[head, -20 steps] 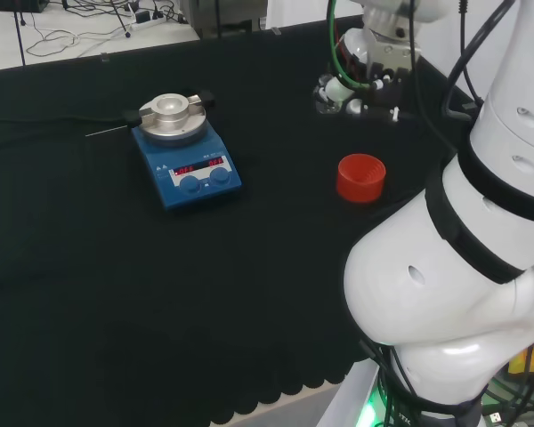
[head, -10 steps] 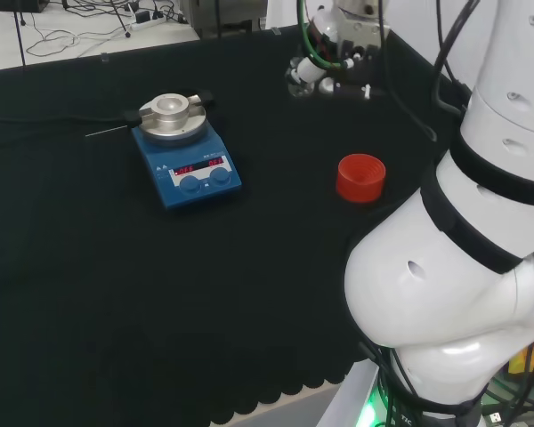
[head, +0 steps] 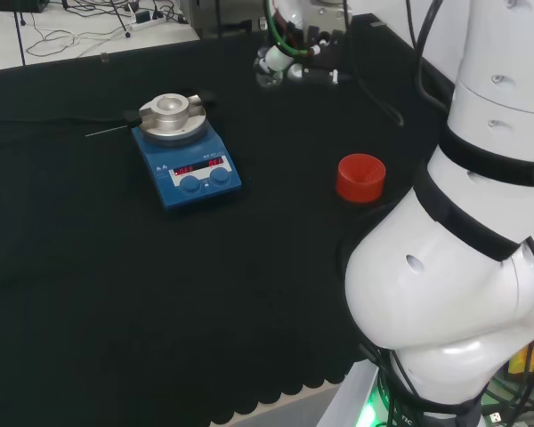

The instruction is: Place the round-bottom flask on the heater.

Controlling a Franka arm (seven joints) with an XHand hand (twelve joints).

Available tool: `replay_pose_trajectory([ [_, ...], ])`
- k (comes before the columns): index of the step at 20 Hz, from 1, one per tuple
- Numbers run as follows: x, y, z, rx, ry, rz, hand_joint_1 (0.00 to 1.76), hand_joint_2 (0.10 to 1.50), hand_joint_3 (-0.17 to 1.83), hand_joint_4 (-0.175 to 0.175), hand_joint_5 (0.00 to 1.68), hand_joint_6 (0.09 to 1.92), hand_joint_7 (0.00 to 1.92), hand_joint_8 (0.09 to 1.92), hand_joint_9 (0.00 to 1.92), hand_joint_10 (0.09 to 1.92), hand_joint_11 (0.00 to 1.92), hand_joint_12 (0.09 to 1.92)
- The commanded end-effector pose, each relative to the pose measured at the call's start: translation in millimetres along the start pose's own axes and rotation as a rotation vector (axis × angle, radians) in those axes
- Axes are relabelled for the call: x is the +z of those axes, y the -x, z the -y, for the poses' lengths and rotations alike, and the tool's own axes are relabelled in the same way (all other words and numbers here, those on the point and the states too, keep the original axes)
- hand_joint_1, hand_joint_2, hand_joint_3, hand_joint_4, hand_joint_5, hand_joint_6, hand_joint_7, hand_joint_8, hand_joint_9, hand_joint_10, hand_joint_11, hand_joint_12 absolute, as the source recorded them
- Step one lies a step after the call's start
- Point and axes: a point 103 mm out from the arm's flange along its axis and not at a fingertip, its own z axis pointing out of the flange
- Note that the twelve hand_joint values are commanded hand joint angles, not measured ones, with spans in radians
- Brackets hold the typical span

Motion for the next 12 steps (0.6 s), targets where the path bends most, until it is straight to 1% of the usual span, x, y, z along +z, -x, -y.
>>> replay_pose_trajectory([
  [1, 14, -40, -14, -0.017, -0.047, 0.033, 1.13, 0.65, 0.80, 0.009, 1.14, 0.97, 0.46, 0.70, 0.67, 0.59, 0.26, 1.37],
  [4, 16, -55, -20, -0.015, -0.054, 0.019, 1.13, 0.65, 0.80, 0.008, 1.15, 0.97, 0.46, 0.70, 0.67, 0.60, 0.26, 1.37],
  [8, 20, -73, -26, -0.025, -0.055, 0.012, 1.13, 0.65, 0.80, 0.007, 1.15, 0.96, 0.46, 0.70, 0.66, 0.60, 0.26, 1.37],
  [10, 23, -81, -29, -0.041, -0.061, 0.009, 1.13, 0.65, 0.81, 0.006, 1.15, 0.96, 0.46, 0.70, 0.66, 0.60, 0.26, 1.37],
  [12, 27, -89, -31, -0.043, -0.065, 0.010, 1.13, 0.65, 0.81, 0.006, 1.15, 0.96, 0.46, 0.70, 0.66, 0.60, 0.26, 1.37],
])
